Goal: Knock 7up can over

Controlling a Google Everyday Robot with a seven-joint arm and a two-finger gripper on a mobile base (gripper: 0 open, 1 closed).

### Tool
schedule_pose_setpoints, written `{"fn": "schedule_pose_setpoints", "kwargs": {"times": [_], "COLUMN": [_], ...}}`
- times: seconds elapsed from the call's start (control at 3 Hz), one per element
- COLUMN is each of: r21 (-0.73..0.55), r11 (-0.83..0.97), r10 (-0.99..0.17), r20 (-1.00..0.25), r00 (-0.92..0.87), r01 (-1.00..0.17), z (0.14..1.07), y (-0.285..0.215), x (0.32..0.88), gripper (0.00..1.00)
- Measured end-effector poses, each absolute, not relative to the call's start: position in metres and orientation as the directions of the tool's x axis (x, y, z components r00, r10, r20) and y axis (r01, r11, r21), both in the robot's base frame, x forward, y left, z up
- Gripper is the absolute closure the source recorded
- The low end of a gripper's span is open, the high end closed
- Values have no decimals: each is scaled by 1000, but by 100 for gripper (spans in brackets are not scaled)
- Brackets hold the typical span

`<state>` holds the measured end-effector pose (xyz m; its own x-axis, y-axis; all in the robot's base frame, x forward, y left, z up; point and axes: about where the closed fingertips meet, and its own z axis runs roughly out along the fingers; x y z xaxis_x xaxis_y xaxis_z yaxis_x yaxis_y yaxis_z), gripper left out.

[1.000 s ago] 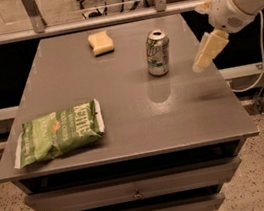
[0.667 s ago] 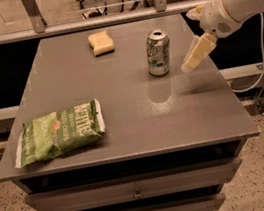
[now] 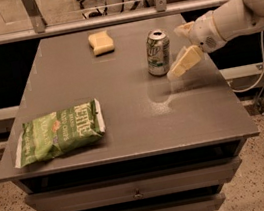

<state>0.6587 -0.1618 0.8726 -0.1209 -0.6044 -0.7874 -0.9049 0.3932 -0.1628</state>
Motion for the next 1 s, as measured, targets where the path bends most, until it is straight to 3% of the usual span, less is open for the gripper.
{"fn": "schedule_pose_setpoints", "kwargs": {"times": [1.0], "r21": [25], "r11": [241], "r10": [-455], "r20": [-880], "r00": [-136], "r01": [-970], "z": [854], "y": [-66], "x": [616], "gripper": [0]}}
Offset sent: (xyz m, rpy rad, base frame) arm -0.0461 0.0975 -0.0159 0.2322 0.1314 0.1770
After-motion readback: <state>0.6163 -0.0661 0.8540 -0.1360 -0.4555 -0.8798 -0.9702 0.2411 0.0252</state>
